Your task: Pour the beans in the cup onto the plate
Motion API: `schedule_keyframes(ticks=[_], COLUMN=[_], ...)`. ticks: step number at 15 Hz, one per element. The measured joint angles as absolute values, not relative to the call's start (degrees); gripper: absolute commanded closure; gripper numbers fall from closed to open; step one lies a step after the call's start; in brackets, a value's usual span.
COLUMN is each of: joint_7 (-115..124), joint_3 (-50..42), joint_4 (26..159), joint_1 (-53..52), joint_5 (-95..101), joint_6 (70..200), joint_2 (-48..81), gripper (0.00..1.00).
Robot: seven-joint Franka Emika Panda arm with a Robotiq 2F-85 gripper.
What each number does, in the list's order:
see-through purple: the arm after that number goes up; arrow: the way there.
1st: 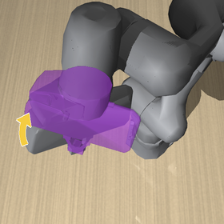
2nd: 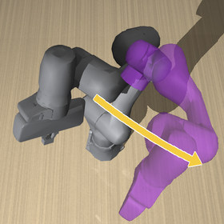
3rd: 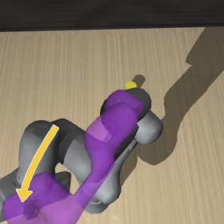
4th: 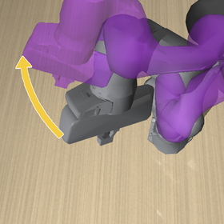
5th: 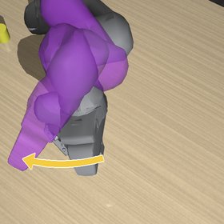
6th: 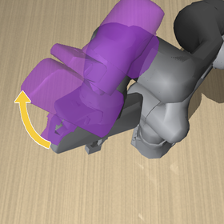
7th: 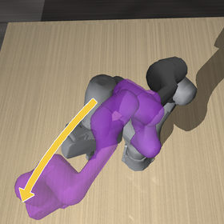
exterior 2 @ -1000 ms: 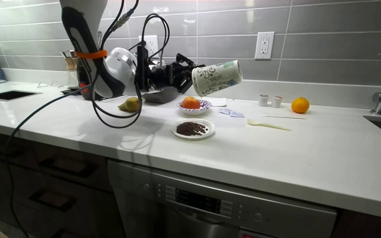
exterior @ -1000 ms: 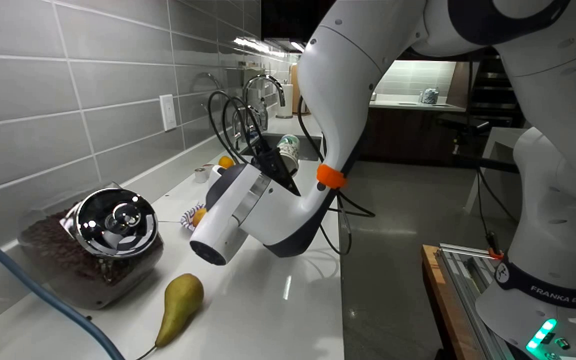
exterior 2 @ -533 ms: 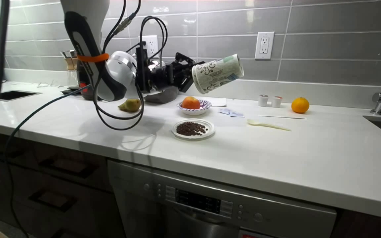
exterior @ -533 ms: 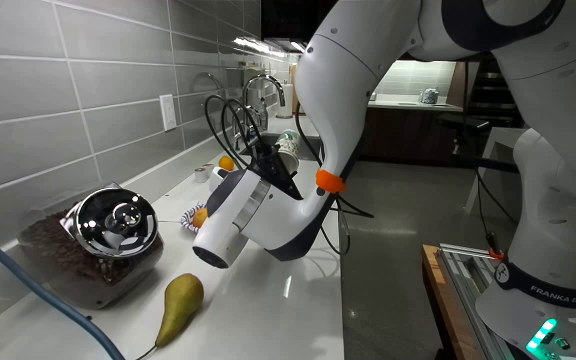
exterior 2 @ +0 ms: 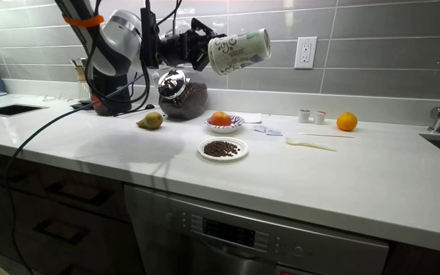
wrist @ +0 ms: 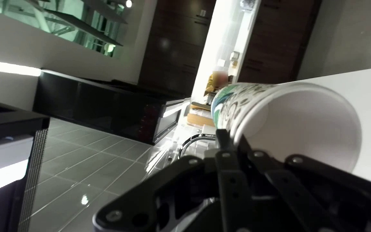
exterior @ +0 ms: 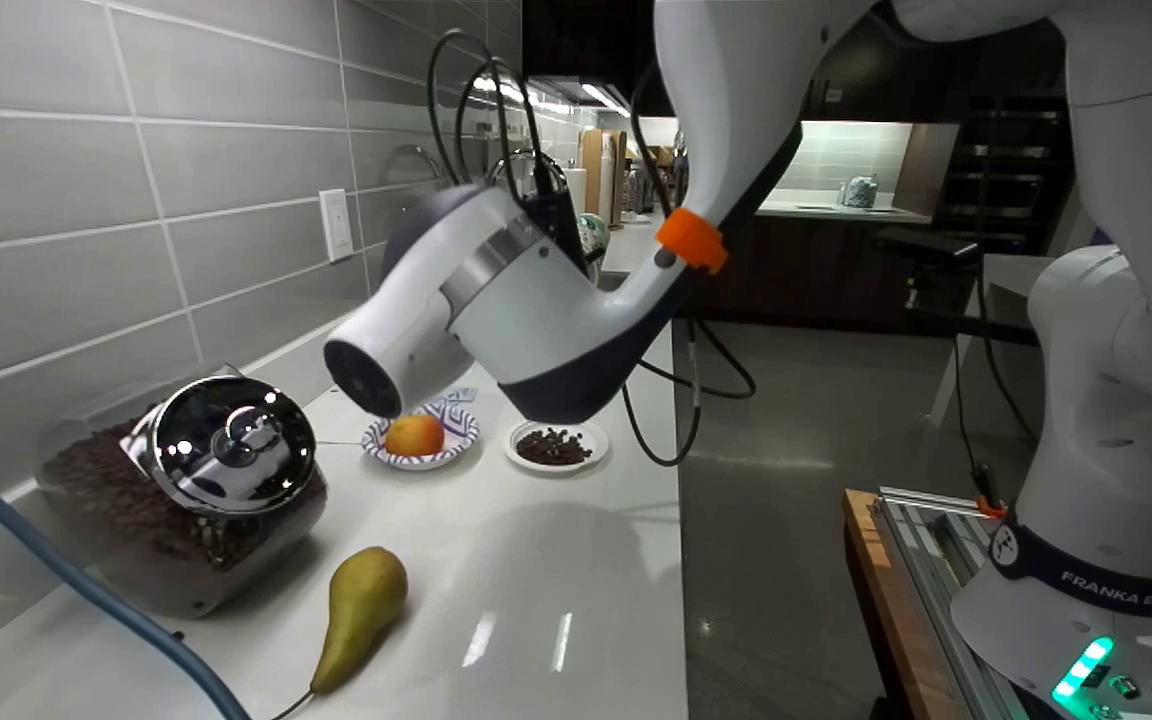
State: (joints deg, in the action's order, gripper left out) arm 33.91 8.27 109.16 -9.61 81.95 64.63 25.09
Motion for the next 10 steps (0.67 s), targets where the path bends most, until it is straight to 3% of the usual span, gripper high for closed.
schedule_keyframes(ticks=[4,10], joint_7=[32.88,33.54], joint_3=[8.66,6.83], joint_4=[110.31,116.91], joint_1=[-7.61,-4.02], joint_5=[73.62,71.67], joint_6=[70.82,91.98], joint_2=[16.87,5.91], gripper=[0.99,0.99])
